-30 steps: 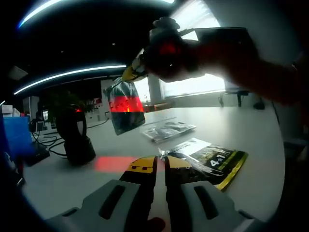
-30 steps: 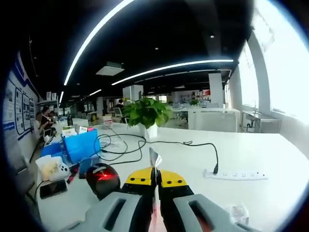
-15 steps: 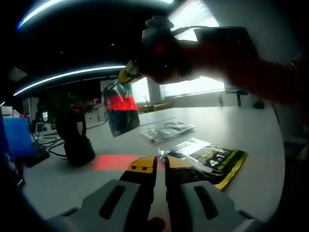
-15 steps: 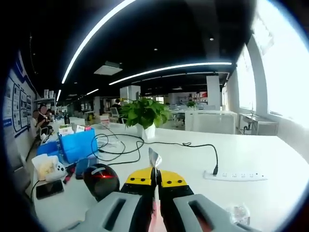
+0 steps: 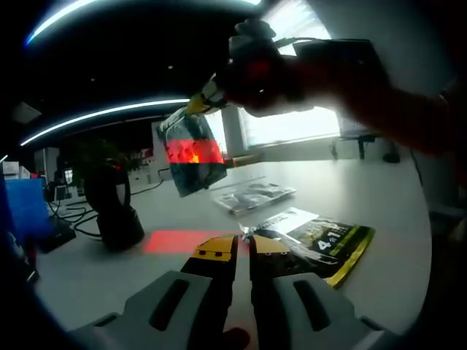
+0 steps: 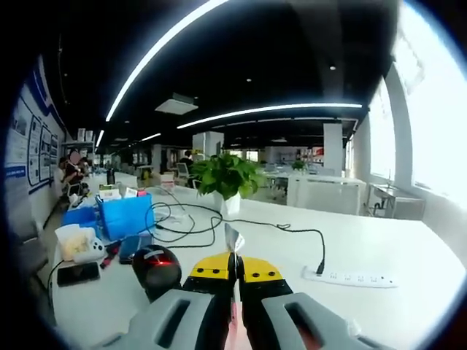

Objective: Clip sheet goods on table flip sheet goods clip sheet goods scan sheet goods put sheet goods back to table

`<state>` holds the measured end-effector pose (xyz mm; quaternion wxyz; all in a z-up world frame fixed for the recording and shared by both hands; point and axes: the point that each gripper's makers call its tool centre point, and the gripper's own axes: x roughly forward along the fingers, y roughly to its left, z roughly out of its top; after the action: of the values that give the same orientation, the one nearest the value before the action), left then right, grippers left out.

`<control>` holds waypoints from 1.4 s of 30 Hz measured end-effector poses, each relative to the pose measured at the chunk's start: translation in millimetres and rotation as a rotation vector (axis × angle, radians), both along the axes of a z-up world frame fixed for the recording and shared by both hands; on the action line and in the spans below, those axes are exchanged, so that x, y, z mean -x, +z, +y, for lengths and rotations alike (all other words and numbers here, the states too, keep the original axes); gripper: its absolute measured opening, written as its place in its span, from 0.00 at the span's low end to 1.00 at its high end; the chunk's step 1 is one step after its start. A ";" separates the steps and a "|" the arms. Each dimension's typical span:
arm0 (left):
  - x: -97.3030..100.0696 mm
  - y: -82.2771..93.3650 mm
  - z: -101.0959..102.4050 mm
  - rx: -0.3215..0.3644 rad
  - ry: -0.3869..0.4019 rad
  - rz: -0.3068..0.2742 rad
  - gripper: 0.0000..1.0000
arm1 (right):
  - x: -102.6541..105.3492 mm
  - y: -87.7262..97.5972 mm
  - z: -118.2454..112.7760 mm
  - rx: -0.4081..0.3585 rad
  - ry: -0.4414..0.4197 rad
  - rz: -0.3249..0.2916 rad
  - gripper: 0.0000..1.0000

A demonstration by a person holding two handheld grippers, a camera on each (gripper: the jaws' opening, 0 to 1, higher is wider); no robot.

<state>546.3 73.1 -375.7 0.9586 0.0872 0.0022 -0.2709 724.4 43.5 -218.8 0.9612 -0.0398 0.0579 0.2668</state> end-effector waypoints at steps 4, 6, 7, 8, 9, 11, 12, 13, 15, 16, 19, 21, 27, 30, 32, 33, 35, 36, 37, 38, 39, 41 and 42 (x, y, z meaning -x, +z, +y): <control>-0.6 0.0 0.0 -0.002 0.001 0.000 0.00 | 2.8 -3.4 -9.9 0.001 0.002 0.006 0.00; -1.2 0.0 0.4 -0.002 0.001 0.000 0.00 | 1.5 -5.9 -14.6 -0.002 0.009 0.017 0.00; -1.4 -0.1 0.5 -0.002 0.001 0.000 0.00 | 1.5 -6.6 -16.2 -0.001 0.011 0.018 0.00; -1.7 -0.2 0.6 -0.002 0.001 0.000 0.00 | 0.2 -7.5 -18.7 0.002 0.015 0.019 0.00; -2.4 0.0 0.8 -0.002 0.001 0.000 0.00 | -0.1 -8.4 -21.7 0.003 0.017 0.020 0.00; -3.1 0.0 0.9 -0.003 0.001 0.000 0.00 | -2.1 -10.3 -28.2 0.010 0.020 0.023 0.00; -3.5 -0.1 0.9 -0.003 0.001 0.000 0.00 | -4.2 -10.9 -32.3 0.012 0.019 0.025 0.00; -4.2 0.0 0.9 -0.004 0.001 0.000 0.00 | -4.4 -12.1 -38.6 0.011 0.015 0.028 0.00; -4.3 0.1 1.2 -0.005 0.002 0.000 0.00 | -3.2 -13.9 -47.0 0.010 0.014 0.035 0.00; -4.3 0.1 1.4 -0.006 0.003 0.000 0.00 | -3.0 -14.7 -51.4 0.011 0.010 0.037 0.00; -4.5 0.5 1.5 -0.007 0.003 0.000 0.00 | -1.3 -16.0 -62.1 0.018 0.010 0.042 0.00; -4.8 0.5 1.5 -0.008 0.004 0.000 0.00 | 1.9 -17.7 -69.2 0.021 0.020 0.049 0.00; -5.1 0.5 2.8 -0.013 0.010 0.000 0.00 | 8.5 -22.0 -87.0 0.044 0.056 0.065 0.00; -5.3 0.3 3.3 -0.016 0.012 0.000 0.00 | 13.3 -24.9 -91.4 0.061 0.069 0.066 0.00; -4.2 0.6 3.7 -0.017 0.015 0.000 0.00 | 15.9 -26.7 -93.5 0.071 0.077 0.066 0.00; -4.0 0.7 3.8 -0.018 0.016 0.000 0.00 | 17.5 -27.3 -94.5 0.074 0.079 0.065 0.00; -4.3 0.6 4.0 -0.020 0.017 0.000 0.00 | 20.5 -28.4 -95.8 0.074 0.087 0.068 0.00; -4.5 0.6 4.0 -0.020 0.017 0.000 0.00 | 21.9 -28.8 -96.0 0.073 0.094 0.070 0.00; -4.6 0.5 4.0 -0.020 0.017 0.000 0.00 | 22.4 -28.9 -96.2 0.072 0.101 0.073 0.00; -4.7 0.5 4.0 -0.020 0.017 0.000 0.00 | 23.0 -28.9 -96.1 0.075 0.109 0.074 0.00; -4.8 0.4 4.1 -0.020 0.017 0.000 0.00 | 24.4 -28.7 -96.0 0.077 0.118 0.075 0.00; -4.8 0.4 4.3 -0.021 0.018 0.000 0.00 | 28.6 -28.5 -95.0 0.090 0.139 0.074 0.00; -4.7 0.4 4.2 -0.021 0.017 -0.001 0.00 | 30.4 -28.3 -95.1 0.092 0.144 0.075 0.00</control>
<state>551.0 77.3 -375.3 0.9599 0.0975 0.0054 -0.2627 694.0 -51.6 -247.1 0.9339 -0.0782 0.1030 0.3334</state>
